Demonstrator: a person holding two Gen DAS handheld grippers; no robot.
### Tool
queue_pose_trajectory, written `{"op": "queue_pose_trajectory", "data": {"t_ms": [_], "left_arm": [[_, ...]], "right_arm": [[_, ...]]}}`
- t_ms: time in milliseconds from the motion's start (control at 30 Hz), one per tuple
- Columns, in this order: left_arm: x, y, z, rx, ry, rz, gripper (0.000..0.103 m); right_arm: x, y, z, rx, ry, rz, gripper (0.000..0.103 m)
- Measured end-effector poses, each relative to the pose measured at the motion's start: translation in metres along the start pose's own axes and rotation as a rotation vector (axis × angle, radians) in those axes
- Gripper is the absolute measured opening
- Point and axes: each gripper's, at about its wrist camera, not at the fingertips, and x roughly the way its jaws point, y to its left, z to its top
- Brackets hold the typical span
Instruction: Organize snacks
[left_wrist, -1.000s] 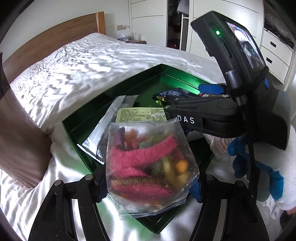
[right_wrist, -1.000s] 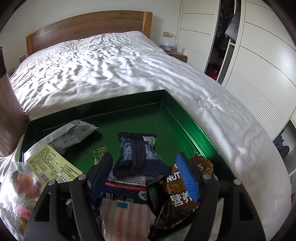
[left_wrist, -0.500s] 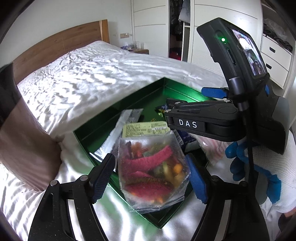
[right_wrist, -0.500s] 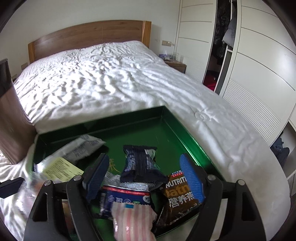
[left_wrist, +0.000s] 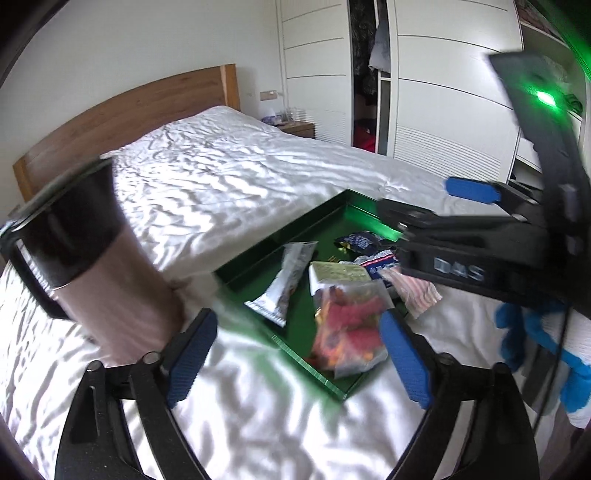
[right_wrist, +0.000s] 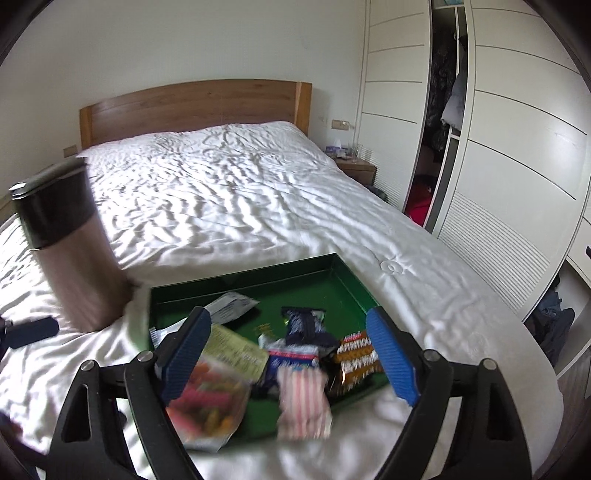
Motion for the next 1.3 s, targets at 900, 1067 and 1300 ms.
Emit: {"op": "queue_pose_trajectory", "data": {"t_ms": [900, 1067, 1300], "left_arm": [[-0.177, 0.048, -0.098, -0.165, -0.111, 0.242, 0.094], [-0.189, 0.046, -0.117, -0.168, -0.108, 0.233, 0.094], [-0.202, 0.044, -0.136, -0.176, -0.103, 0.213, 0.095]], "right_arm": [[-0.194, 0.057, -0.094, 0.055, -0.035, 0.01, 0.103], [-0.214, 0.043, -0.113, 0.076, -0.031, -0.021, 0.103], [-0.23, 0.034, -0.135, 0.083, -0.016, -0.048, 0.103]]}}
